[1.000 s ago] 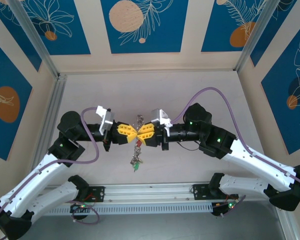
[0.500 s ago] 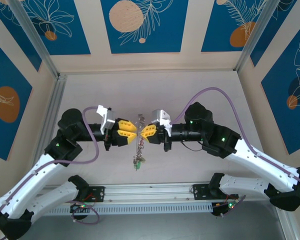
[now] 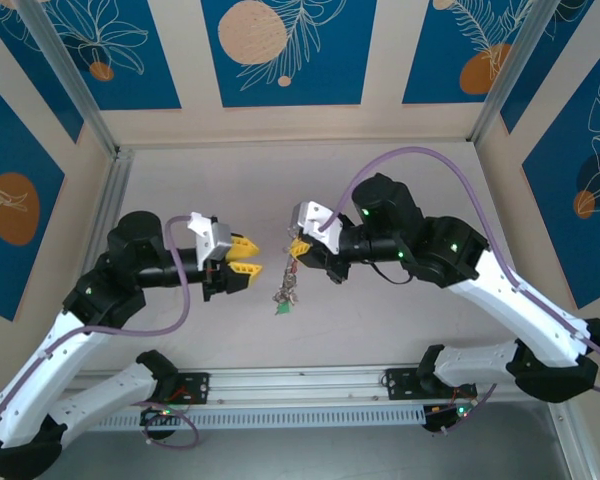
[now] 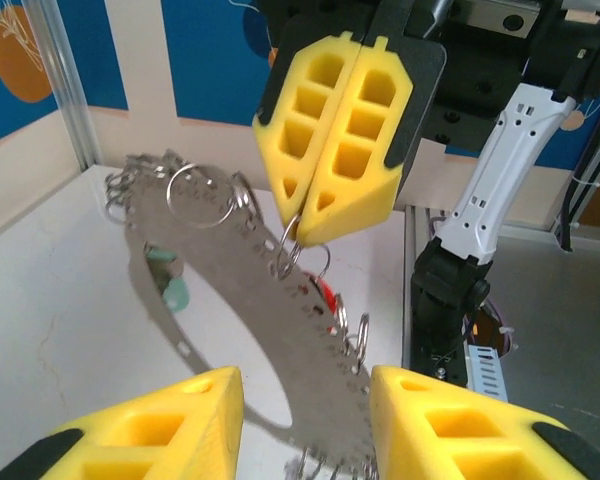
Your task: Put the keys on the keyring
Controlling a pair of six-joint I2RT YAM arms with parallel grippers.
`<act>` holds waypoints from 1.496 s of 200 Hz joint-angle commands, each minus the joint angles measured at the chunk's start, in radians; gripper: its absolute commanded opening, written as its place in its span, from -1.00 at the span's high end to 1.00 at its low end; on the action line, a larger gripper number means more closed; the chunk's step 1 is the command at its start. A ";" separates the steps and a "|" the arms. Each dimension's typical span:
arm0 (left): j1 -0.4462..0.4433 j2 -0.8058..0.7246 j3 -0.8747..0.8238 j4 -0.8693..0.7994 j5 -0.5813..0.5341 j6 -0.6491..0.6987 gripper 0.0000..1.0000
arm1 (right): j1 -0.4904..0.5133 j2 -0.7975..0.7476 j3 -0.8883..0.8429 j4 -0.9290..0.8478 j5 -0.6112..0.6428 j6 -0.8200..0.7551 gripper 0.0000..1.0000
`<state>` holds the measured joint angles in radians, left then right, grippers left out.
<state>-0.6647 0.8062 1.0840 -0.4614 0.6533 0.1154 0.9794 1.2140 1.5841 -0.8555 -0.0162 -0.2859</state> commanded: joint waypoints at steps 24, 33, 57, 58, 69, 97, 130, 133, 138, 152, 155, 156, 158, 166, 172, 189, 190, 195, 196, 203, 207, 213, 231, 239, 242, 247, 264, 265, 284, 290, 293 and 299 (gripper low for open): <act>-0.052 0.049 0.036 -0.009 -0.037 0.072 0.30 | 0.008 0.075 0.128 -0.144 0.001 -0.020 1.00; -0.054 0.056 0.037 -0.002 -0.038 0.075 0.32 | 0.008 0.082 0.137 -0.151 -0.002 -0.020 1.00; -0.056 0.080 0.036 0.013 -0.034 0.074 0.38 | 0.009 0.101 0.166 -0.178 -0.013 -0.020 1.00; -0.056 0.082 0.036 0.014 -0.034 0.075 0.38 | 0.010 0.102 0.167 -0.179 -0.013 -0.020 1.00; -0.060 0.090 0.035 0.018 -0.032 0.073 0.37 | 0.013 0.106 0.176 -0.188 -0.026 -0.024 1.00; -0.068 0.101 0.032 0.048 -0.020 0.064 0.36 | 0.015 0.108 0.181 -0.182 -0.067 -0.025 1.00; -0.070 0.096 0.022 0.094 -0.006 0.046 0.35 | 0.010 0.107 0.175 -0.171 -0.109 -0.022 1.00; -0.069 0.097 0.023 0.097 -0.005 0.045 0.35 | 0.010 0.107 0.173 -0.169 -0.112 -0.022 1.00; -0.071 0.098 0.023 0.098 0.000 0.043 0.35 | 0.008 0.107 0.172 -0.167 -0.115 -0.021 1.00; -0.071 0.108 0.025 0.107 0.012 0.037 0.36 | 0.008 0.105 0.169 -0.159 -0.126 -0.020 1.00; -0.071 0.110 0.025 0.109 0.014 0.037 0.35 | 0.008 0.105 0.169 -0.156 -0.128 -0.019 1.00; -0.072 0.110 0.024 0.109 0.015 0.036 0.36 | 0.007 0.104 0.167 -0.156 -0.129 -0.019 1.00; -0.073 0.112 0.025 0.110 0.016 0.036 0.36 | 0.007 0.104 0.167 -0.156 -0.131 -0.019 1.00; -0.075 0.116 0.024 0.113 0.016 0.035 0.36 | 0.007 0.101 0.166 -0.150 -0.137 -0.019 1.00; -0.076 0.119 0.023 0.115 0.016 0.034 0.37 | 0.005 0.101 0.165 -0.146 -0.141 -0.018 1.00; -0.081 0.125 0.020 0.128 0.020 0.030 0.43 | 0.004 0.100 0.165 -0.137 -0.154 -0.015 1.00; -0.081 0.126 0.020 0.129 0.021 0.030 0.43 | 0.004 0.100 0.165 -0.136 -0.153 -0.015 1.00; -0.082 0.129 0.020 0.129 0.020 0.030 0.48 | 0.004 0.100 0.165 -0.134 -0.157 -0.013 1.00; -0.083 0.130 0.019 0.130 0.022 0.030 0.50 | 0.004 0.101 0.165 -0.133 -0.158 -0.013 1.00; -0.085 0.134 0.022 0.127 0.023 0.030 0.60 | 0.002 0.102 0.164 -0.131 -0.161 -0.012 1.00; -0.086 0.135 0.021 0.129 0.025 0.030 0.65 | 0.002 0.101 0.163 -0.130 -0.164 -0.012 1.00; -0.088 0.135 0.021 0.131 0.027 0.029 0.75 | 0.002 0.102 0.163 -0.127 -0.165 -0.013 1.00; -0.092 0.136 0.015 0.135 0.034 0.026 0.96 | -0.001 0.100 0.156 -0.117 -0.168 -0.007 1.00; -0.093 0.133 0.010 0.141 0.037 0.022 1.00 | -0.004 0.097 0.149 -0.109 -0.171 -0.006 1.00; -0.093 0.131 0.007 0.147 0.037 0.019 1.00 | -0.003 0.095 0.147 -0.107 -0.171 -0.005 1.00; -0.093 0.126 0.002 0.155 0.038 0.014 1.00 | -0.004 0.093 0.142 -0.101 -0.172 -0.003 1.00; -0.094 0.113 -0.020 0.193 0.033 -0.019 1.00 | -0.008 0.082 0.124 -0.081 -0.164 0.010 1.00; -0.093 0.113 -0.021 0.198 0.033 -0.022 1.00 | -0.008 0.080 0.123 -0.079 -0.163 0.011 1.00; -0.093 0.098 -0.050 0.259 0.014 -0.071 1.00 | -0.026 0.049 0.071 -0.040 -0.158 0.036 0.86; -0.094 0.092 -0.059 0.278 0.009 -0.086 1.00 | -0.032 0.033 0.046 -0.021 -0.163 0.043 0.77; -0.093 0.091 -0.064 0.288 0.008 -0.094 1.00 | -0.032 0.025 0.031 -0.011 -0.167 0.047 0.71; -0.092 0.086 -0.075 0.313 0.008 -0.111 1.00 | -0.035 0.006 0.003 0.016 -0.172 0.058 0.61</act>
<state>-0.7448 0.9146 1.0428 -0.2810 0.6674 0.0841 0.9569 1.2839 1.6604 -0.9684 -0.1318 -0.2764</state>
